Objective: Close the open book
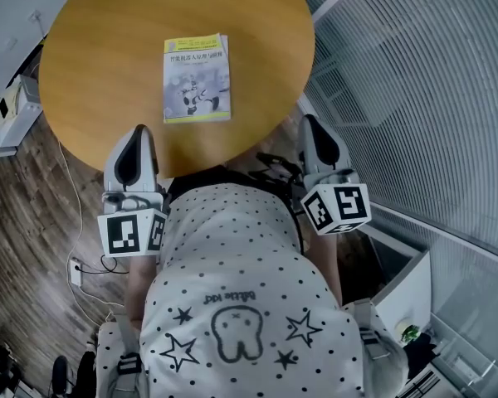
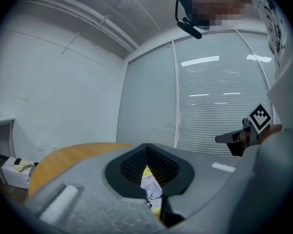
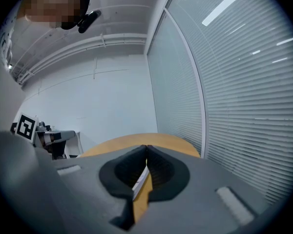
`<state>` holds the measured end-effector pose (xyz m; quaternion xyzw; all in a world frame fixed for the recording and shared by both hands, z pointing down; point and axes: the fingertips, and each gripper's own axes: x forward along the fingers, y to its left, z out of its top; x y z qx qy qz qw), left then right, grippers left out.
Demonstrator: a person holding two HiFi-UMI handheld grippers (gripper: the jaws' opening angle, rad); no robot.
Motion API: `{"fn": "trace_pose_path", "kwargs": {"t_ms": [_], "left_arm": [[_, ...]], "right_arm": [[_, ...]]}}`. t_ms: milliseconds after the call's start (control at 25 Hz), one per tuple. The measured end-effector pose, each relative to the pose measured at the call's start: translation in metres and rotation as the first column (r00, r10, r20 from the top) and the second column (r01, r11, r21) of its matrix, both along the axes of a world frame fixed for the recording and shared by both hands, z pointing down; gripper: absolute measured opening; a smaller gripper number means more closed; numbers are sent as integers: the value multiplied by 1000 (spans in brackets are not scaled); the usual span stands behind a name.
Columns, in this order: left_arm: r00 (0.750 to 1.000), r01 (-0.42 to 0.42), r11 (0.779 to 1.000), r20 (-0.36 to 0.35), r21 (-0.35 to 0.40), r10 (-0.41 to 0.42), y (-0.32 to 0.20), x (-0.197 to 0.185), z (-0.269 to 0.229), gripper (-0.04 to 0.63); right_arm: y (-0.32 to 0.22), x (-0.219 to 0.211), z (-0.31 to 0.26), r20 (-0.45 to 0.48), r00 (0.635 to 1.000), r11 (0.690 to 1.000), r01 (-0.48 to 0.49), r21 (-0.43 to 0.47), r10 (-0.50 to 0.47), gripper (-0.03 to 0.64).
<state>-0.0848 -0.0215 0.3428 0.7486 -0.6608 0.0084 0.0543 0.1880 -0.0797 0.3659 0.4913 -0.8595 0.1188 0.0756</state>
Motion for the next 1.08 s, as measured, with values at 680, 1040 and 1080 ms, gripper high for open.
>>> {"fn": "trace_pose_path", "kwargs": {"t_ms": [680,1040,1080], "left_arm": [[999,16,1000,43,-20,-15,-1,9,6,9],[997,64,996,35,-55,-62,-1,-3,16,9],[997,68,996,33,-59,-66,-1,-4,17,9]], "right_arm": [[2,6,2,-1,1000,1000,23,3,-23,5],[-7,6,8,13,1000,1000,17,2,-17,5],[-8,7,9,16,1000,1000,14,4,-14,5]]}}
